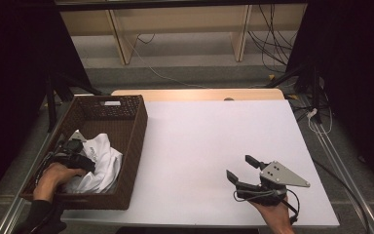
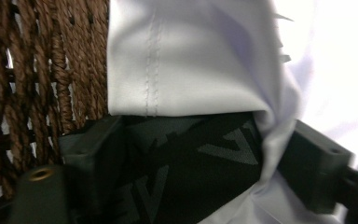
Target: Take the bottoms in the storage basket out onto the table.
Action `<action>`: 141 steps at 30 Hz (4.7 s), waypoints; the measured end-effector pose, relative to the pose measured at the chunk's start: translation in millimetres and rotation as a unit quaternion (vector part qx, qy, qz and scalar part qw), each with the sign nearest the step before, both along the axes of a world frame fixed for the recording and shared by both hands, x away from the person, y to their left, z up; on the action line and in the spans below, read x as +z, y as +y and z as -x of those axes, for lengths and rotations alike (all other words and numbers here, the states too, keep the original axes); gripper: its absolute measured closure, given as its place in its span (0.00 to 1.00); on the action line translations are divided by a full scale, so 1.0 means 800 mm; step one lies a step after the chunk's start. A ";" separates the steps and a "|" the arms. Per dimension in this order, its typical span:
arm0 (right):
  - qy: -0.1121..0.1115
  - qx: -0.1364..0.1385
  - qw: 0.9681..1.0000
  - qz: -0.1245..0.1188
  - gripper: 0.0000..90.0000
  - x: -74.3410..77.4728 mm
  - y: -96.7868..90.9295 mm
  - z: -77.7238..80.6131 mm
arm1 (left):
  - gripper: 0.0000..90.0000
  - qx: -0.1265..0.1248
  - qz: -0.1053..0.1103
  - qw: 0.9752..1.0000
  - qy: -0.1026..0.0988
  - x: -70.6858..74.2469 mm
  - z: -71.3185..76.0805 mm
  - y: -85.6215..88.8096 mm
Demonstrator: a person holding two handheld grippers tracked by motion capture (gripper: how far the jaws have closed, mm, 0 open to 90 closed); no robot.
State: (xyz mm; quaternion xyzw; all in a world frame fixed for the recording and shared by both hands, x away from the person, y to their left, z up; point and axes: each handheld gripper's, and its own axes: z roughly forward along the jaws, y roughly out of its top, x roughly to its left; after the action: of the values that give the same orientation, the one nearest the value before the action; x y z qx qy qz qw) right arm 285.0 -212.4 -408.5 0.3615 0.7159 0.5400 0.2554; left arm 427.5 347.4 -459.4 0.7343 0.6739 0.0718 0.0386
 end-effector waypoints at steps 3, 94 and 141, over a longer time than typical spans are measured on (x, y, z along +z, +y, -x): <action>0.000 0.000 1.000 0.000 0.27 0.000 0.000 0.000 | 0.52 -0.007 -0.010 1.000 -0.010 0.003 0.001 -0.001; -0.001 -0.003 1.000 -0.001 0.28 0.000 -0.001 -0.001 | 0.83 -0.062 0.258 0.898 -0.352 0.153 0.034 -0.056; 0.000 -0.008 1.000 -0.006 0.28 0.000 -0.004 -0.001 | 0.83 -0.215 0.369 0.829 -0.361 0.230 0.038 -0.216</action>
State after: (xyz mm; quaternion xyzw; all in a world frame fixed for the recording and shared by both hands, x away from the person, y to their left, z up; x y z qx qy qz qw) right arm 285.8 -215.9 -408.4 0.3691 0.7095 0.5423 0.2576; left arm 397.0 174.5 -275.4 0.7133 0.4136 0.0671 0.5618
